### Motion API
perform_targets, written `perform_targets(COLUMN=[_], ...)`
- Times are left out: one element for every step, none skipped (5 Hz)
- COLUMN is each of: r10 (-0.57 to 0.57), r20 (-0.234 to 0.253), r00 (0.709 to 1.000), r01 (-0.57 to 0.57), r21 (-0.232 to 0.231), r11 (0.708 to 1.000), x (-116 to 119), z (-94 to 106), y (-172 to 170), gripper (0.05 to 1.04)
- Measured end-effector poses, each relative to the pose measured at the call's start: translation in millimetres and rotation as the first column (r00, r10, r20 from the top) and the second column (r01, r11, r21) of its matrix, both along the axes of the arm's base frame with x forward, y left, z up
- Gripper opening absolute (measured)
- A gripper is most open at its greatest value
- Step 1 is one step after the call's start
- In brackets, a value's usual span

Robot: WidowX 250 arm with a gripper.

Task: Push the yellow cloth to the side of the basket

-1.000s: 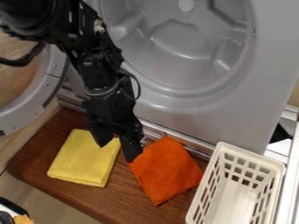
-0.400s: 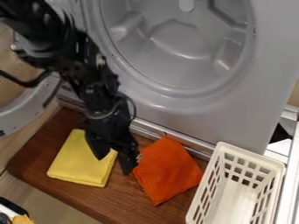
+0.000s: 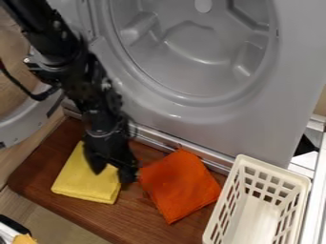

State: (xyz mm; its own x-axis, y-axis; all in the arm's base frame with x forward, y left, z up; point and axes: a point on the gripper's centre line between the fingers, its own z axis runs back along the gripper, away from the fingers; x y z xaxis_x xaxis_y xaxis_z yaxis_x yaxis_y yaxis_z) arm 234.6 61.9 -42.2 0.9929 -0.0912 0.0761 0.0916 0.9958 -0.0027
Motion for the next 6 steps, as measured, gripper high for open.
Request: perform_targets(r10=[0.069, 0.119, 0.143, 0.151, 0.156, 0.134], r20=[0.003, 0.003, 0.022, 0.005, 0.025, 0.037], r00=[0.998, 0.993, 0.989, 0.988, 0.988, 0.990], r01=[-0.069, -0.119, -0.144, -0.151, -0.157, -0.137], r21=[0.026, 0.030, 0.052, 0.063, 0.090, 0.103], r11=[0.997, 0.992, 0.988, 0.986, 0.983, 0.985], x=[-2, -8, -6, -4, 1, 7], z=[-0.5, -0.3, 1.3, -16.2, -22.7, -33.4], y=[25, 39, 51, 56, 57, 50], gripper=[0.998, 0.998, 0.998, 0.998, 0.998, 0.999])
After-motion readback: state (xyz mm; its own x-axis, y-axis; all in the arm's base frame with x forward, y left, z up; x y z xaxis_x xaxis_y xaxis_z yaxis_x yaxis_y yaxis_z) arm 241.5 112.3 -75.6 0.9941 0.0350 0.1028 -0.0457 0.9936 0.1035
